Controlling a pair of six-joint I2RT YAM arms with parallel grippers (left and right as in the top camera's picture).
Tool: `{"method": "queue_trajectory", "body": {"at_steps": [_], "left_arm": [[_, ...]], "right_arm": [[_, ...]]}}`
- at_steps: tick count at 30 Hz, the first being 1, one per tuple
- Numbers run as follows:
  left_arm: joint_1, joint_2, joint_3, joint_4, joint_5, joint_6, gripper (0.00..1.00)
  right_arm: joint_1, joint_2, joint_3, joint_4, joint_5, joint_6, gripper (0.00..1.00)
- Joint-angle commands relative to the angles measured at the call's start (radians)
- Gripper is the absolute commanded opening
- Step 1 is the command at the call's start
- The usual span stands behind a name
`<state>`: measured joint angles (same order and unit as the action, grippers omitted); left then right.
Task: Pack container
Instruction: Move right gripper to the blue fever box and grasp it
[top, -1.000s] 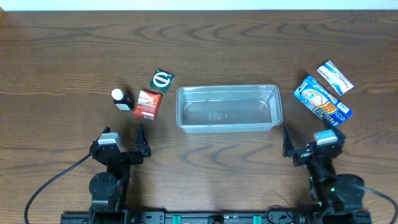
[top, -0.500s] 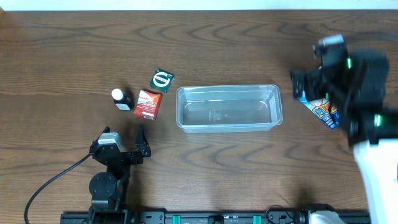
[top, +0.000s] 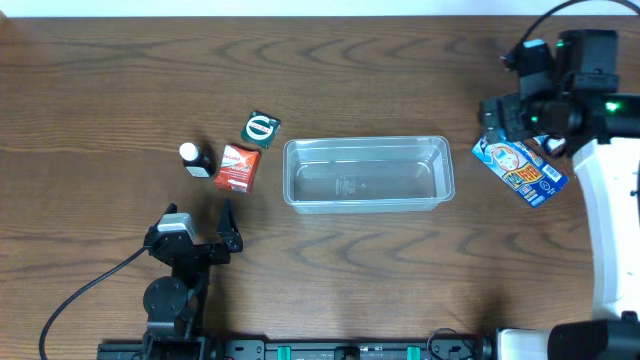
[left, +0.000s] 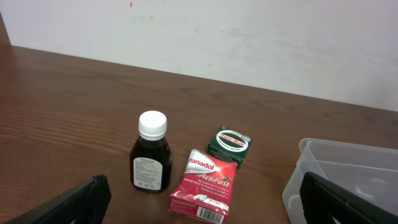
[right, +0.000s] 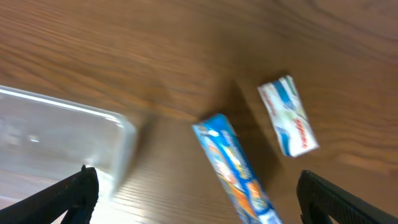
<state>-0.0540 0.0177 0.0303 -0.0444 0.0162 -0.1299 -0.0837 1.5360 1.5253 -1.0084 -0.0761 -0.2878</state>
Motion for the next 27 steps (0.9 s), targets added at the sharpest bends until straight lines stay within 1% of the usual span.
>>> {"method": "queue_trajectory", "body": {"at_steps": [1, 6, 14, 20, 22, 27], "left_arm": [[0.005, 0.0, -0.026, -0.026, -0.008, 0.006, 0.98], [0.005, 0.0, -0.026, -0.026, -0.008, 0.006, 0.98], [0.005, 0.0, -0.026, -0.026, -0.008, 0.006, 0.98], [0.005, 0.0, -0.026, -0.026, -0.008, 0.006, 0.98], [0.005, 0.0, -0.026, -0.026, -0.008, 0.006, 0.98], [0.005, 0.0, -0.026, -0.026, -0.008, 0.006, 0.98]], "right_arm": [[-0.055, 0.041, 0.024, -0.002, 0.005, -0.077, 0.99], [-0.094, 0.118, 0.023, -0.01, -0.006, -0.077, 0.99], [-0.101, 0.264, 0.023, -0.043, 0.002, -0.077, 0.89], [-0.118, 0.318, 0.023, -0.051, 0.001, -0.076, 0.86], [-0.129, 0.324, 0.021, -0.051, 0.001, -0.076, 0.83], [-0.159, 0.333, 0.002, -0.045, -0.003, -0.071, 0.73]]}}
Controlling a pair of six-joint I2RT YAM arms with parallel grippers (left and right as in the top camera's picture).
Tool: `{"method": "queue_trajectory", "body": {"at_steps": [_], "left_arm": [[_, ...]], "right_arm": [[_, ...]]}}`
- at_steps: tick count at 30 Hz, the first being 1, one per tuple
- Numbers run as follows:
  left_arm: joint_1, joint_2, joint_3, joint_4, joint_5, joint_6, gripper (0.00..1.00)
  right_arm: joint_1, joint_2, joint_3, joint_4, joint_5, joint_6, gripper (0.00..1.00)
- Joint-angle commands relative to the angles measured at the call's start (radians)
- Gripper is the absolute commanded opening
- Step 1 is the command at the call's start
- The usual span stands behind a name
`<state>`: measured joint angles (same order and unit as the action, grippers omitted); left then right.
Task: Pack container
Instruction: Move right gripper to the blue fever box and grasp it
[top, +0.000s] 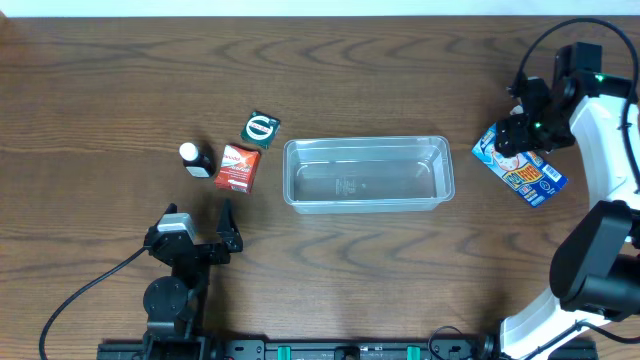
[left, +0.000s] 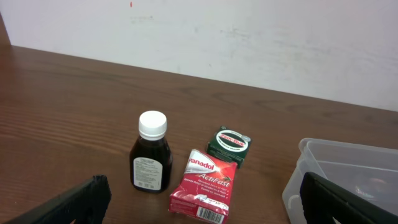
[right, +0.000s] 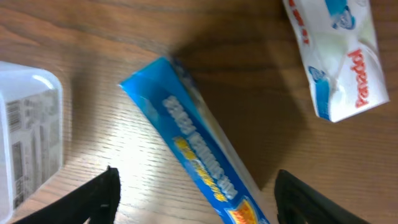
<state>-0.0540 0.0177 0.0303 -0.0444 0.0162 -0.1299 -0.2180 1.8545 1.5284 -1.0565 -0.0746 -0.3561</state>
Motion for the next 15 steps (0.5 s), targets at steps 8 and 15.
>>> {"method": "queue_trajectory", "body": {"at_steps": [8, 15], "left_arm": [[0.005, 0.0, -0.026, -0.026, -0.008, 0.006, 0.98], [0.005, 0.0, -0.026, -0.026, -0.008, 0.006, 0.98]], "right_arm": [[-0.046, 0.014, -0.1, 0.072, -0.027, 0.003, 0.66], [-0.045, 0.015, -0.117, 0.076, -0.038, 0.012, 0.44]]}}
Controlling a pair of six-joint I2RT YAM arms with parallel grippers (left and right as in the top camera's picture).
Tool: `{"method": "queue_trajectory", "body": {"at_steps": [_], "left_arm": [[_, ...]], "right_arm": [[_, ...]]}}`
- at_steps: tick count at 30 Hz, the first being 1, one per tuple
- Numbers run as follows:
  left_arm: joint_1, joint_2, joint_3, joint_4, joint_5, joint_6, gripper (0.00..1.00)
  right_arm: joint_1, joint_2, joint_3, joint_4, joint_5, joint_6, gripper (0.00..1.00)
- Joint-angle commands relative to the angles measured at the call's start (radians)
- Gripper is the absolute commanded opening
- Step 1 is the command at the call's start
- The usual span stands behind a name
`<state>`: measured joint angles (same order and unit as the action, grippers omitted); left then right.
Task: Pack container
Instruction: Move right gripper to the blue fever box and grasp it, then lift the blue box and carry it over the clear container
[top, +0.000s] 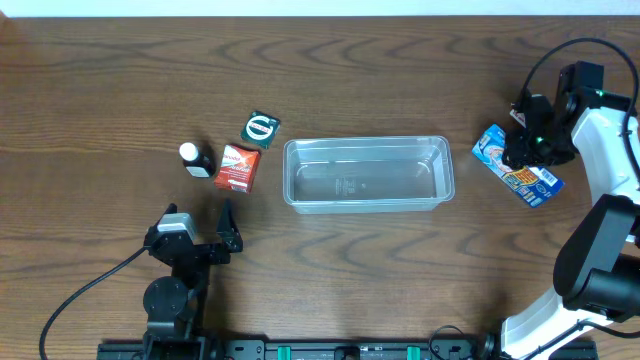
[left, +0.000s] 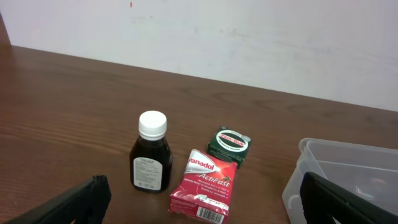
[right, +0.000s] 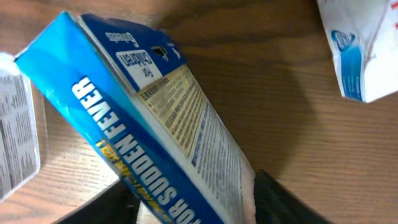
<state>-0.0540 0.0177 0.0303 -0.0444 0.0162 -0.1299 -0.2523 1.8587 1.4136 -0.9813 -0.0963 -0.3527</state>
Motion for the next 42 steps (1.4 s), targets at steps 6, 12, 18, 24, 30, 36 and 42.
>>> {"method": "queue_trajectory", "body": {"at_steps": [6, 12, 18, 24, 30, 36, 42], "left_arm": [[0.005, 0.0, -0.026, -0.026, -0.008, 0.006, 0.98], [0.005, 0.0, -0.026, -0.026, -0.008, 0.006, 0.98], [0.005, 0.0, -0.026, -0.026, -0.008, 0.006, 0.98], [0.005, 0.0, -0.026, -0.026, -0.008, 0.006, 0.98], [0.005, 0.0, -0.026, -0.026, -0.008, 0.006, 0.98], [0.005, 0.0, -0.026, -0.026, -0.008, 0.006, 0.98], [0.005, 0.0, -0.026, -0.026, -0.008, 0.006, 0.98]], "right_arm": [[-0.011, 0.011, -0.002, 0.002, -0.008, 0.024, 0.19], [-0.011, 0.008, 0.012, -0.005, -0.005, 0.046, 0.04], [-0.007, -0.01, 0.101, -0.071, -0.006, 0.077, 0.01], [0.03, -0.023, 0.256, -0.219, -0.013, 0.05, 0.01], [0.138, -0.056, 0.404, -0.339, -0.016, -0.056, 0.01], [0.311, -0.137, 0.476, -0.365, -0.017, -0.245, 0.01], [0.504, -0.225, 0.477, -0.364, -0.018, -0.423, 0.01]]}}
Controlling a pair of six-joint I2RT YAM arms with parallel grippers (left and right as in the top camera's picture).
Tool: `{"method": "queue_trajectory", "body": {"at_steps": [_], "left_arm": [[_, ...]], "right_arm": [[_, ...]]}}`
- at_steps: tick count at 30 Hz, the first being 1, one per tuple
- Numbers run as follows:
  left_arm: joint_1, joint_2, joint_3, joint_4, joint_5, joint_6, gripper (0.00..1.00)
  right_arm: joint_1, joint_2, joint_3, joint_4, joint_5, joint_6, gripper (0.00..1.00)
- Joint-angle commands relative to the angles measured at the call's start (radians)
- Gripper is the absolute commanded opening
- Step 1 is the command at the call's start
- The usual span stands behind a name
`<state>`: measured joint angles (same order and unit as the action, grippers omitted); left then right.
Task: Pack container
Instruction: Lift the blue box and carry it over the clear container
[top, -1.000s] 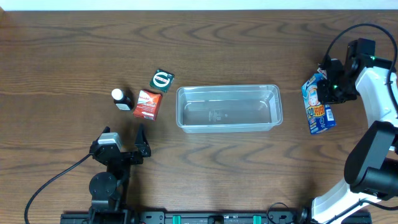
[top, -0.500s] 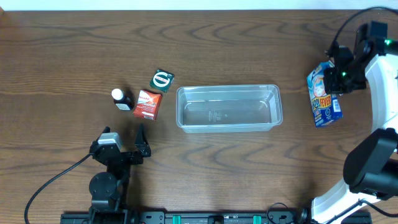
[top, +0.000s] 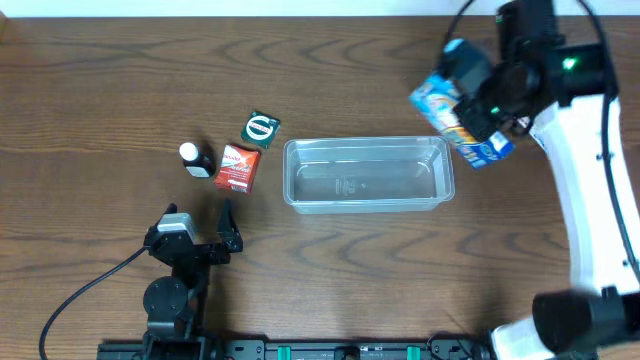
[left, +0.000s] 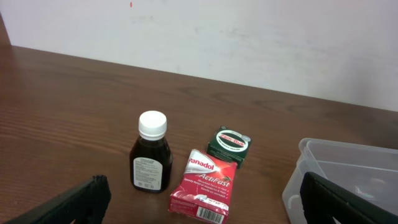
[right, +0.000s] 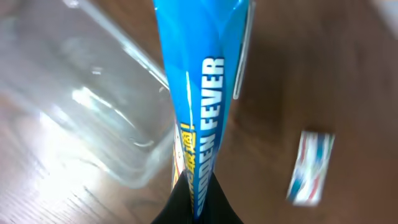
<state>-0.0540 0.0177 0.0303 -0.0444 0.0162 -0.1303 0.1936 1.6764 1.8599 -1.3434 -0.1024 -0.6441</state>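
Observation:
A clear plastic container (top: 365, 172) sits mid-table. My right gripper (right: 198, 186) is shut on a blue fever-patch box (right: 202, 93), held edge-on in the air over the container's right end (right: 81, 93). In the overhead view the box (top: 452, 118) hangs by the far right corner. A white and blue packet (right: 310, 168) lies on the table below. My left gripper (top: 198, 215) rests open near the front left, holding nothing. Beyond it stand a dark bottle with a white cap (left: 151, 160), a red Panadol sachet (left: 204, 185) and a green box (left: 231, 144).
The brown wooden table (top: 100, 80) runs to a white wall (left: 249, 43) at the back. The left arm's base and cable (top: 90, 295) are at the front left. The right arm's white link (top: 590, 180) runs down the right side.
The blue box was on the table right of the container with my right gripper's fingers around it. Now it is held in the air, further left, at the container's right end. The left arm is unmoved.
My right gripper hung open above the blue box and the white packet. It was then closer over the box, then straddling it on the table. Now it holds the box up by the container. The left-side items and left gripper stayed put.

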Motion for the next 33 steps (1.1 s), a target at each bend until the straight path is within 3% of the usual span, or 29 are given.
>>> {"method": "queue_trajectory", "body": {"at_steps": [1, 9, 21, 33], "left_arm": [[0.005, 0.0, -0.026, -0.026, -0.008, 0.006, 0.98], [0.005, 0.0, -0.026, -0.026, -0.008, 0.006, 0.98], [0.005, 0.0, -0.026, -0.026, -0.008, 0.006, 0.98], [0.005, 0.0, -0.026, -0.026, -0.008, 0.006, 0.98]], "right_arm": [[0.089, -0.047, 0.031, -0.002, -0.013, -0.148, 0.01], [0.2, -0.025, -0.027, -0.002, -0.048, -0.235, 0.01], [0.196, 0.02, -0.145, 0.022, -0.124, -0.452, 0.01], [0.175, 0.031, -0.233, 0.114, -0.167, -0.57, 0.01]]}}
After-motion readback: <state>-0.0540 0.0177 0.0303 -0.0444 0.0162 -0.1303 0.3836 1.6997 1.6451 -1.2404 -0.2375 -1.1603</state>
